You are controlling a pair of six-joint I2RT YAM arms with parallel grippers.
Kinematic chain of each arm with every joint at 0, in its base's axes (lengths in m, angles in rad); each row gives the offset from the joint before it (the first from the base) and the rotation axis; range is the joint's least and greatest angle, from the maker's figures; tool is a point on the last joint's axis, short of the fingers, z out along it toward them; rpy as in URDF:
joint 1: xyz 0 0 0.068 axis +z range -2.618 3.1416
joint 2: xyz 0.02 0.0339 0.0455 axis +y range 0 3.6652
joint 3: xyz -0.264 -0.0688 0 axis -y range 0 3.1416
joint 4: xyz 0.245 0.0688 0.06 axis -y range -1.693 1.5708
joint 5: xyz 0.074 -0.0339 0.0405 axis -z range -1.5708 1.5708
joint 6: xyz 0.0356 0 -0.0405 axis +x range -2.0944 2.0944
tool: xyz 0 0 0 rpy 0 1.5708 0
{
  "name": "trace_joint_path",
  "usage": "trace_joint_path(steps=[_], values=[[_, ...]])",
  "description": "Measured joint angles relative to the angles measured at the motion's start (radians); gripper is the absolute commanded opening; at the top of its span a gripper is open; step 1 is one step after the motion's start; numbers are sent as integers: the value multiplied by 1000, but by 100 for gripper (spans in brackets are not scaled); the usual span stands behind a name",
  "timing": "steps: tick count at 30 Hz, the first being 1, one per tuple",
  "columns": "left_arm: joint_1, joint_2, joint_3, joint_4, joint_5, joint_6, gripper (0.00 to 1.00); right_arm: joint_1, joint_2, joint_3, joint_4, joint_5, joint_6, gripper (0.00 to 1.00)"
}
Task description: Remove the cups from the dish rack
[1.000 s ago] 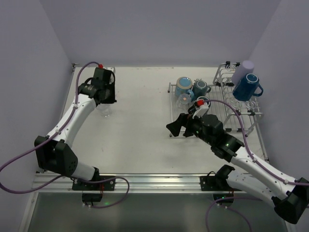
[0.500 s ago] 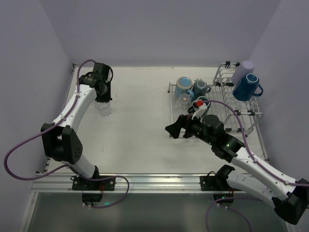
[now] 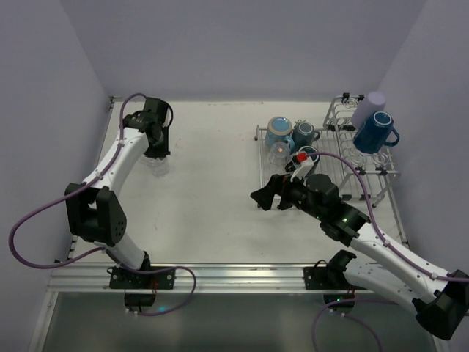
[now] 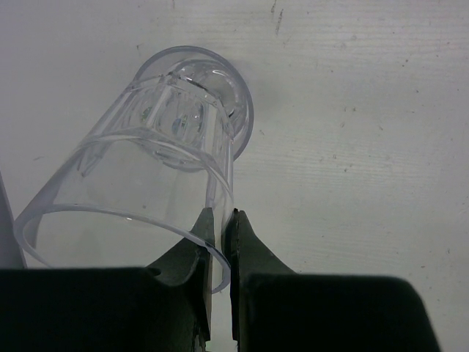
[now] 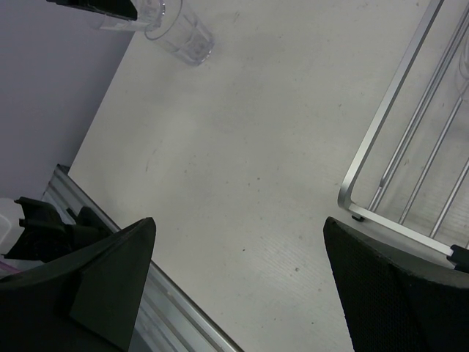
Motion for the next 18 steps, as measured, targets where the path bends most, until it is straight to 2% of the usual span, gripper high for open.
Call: trace_joint_path(steps=[7, 10, 11, 13, 18], values=[[0, 35, -5, 3, 9, 0, 18, 0, 10, 0, 0, 0, 0, 99], [0, 40, -5, 4, 6, 2, 27, 0, 13, 0, 0, 1, 0, 99], [0, 40, -5, 5, 5, 2, 35, 0, 15, 0, 1, 1, 0, 99], [0, 40, -6, 10, -2, 6, 44, 0, 19, 0, 1, 2, 0, 99], [0, 39, -13, 24, -8, 10, 49, 0, 24, 0, 1, 3, 0, 99]])
